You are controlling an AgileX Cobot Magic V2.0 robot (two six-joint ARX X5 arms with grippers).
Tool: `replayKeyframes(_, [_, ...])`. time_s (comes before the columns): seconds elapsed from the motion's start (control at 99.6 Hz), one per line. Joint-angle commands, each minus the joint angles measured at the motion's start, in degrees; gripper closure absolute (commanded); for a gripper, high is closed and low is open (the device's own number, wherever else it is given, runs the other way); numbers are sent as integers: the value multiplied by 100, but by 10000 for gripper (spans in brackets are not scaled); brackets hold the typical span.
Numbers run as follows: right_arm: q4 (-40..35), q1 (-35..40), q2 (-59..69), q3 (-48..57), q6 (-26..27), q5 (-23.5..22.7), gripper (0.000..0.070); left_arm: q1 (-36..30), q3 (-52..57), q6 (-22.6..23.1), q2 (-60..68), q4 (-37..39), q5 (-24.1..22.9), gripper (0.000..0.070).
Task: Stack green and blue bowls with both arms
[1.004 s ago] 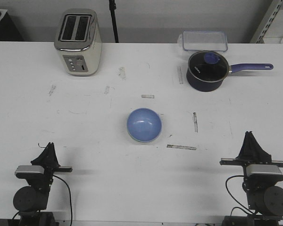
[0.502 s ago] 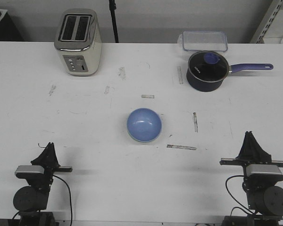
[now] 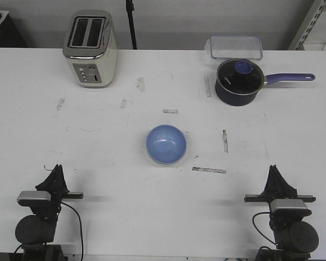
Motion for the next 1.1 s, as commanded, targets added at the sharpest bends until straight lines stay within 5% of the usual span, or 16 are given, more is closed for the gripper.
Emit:
replayKeyframes(0.0, [85,7,-177,-127,-24,-68,685,4,-127,28,-9,70,20,699])
replayKeyframes(0.391, [850,31,-267,-901,46,-114,685,4,-127,26,-9,68,20,699])
replayKeyframes(1.094, [664,302,-267,-896,120,197,685,4,-127,26,-9,70,20,699])
